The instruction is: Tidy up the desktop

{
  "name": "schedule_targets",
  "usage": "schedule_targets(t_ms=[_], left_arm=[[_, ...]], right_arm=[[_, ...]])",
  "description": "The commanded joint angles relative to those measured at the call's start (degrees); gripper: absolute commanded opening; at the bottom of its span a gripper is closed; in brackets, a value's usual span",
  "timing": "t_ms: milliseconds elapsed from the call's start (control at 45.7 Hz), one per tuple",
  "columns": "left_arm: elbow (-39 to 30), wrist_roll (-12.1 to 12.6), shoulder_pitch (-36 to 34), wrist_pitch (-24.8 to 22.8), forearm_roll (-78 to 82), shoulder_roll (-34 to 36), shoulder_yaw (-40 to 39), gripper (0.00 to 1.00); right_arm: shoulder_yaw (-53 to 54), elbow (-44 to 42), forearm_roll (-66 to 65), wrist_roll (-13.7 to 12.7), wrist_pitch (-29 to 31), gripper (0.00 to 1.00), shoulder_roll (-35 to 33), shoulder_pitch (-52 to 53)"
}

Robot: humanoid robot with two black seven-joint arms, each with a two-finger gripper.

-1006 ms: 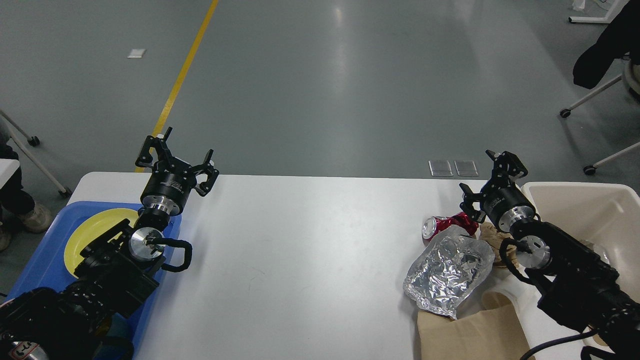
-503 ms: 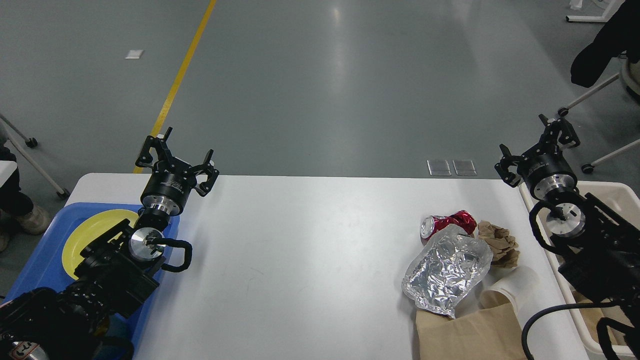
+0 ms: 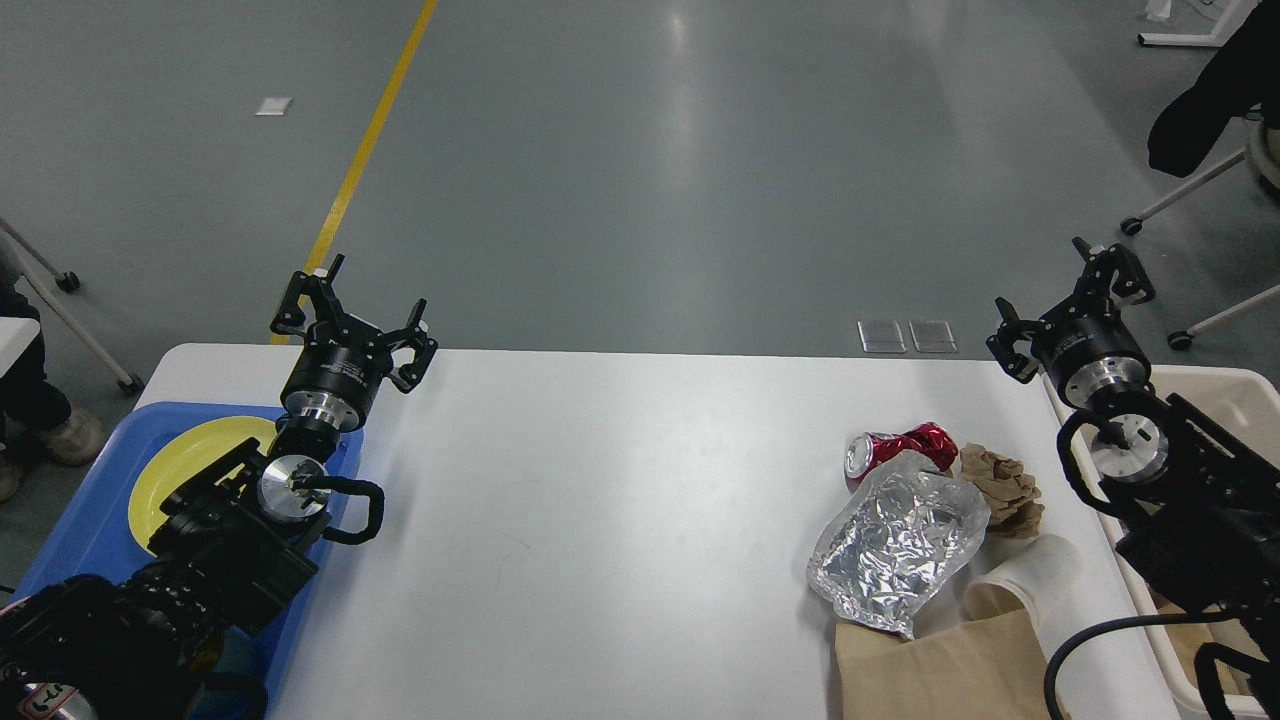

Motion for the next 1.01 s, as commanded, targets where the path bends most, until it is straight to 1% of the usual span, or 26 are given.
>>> schedule_targets(t_ms=[0, 656, 984], left_arm=[[0.0, 0.0, 0.0, 0.0, 0.0, 0.0, 0.0, 0.97], [-0.1, -0.1, 0.1, 0.0, 0.0, 0.0, 0.0, 0.97], [-0.1, -0.1, 0.1, 0.0, 0.0, 0.0, 0.0, 0.97]], right_arm=[[0.0, 0.0, 0.0, 0.0, 0.1, 1.00, 0.0, -0.1], [-0.1, -0.1, -0.1, 0.0, -0.1, 1.00, -0.5, -1.8], [0.0, -1.2, -0.2, 0.0, -0.3, 1.00, -1.6, 0.6]])
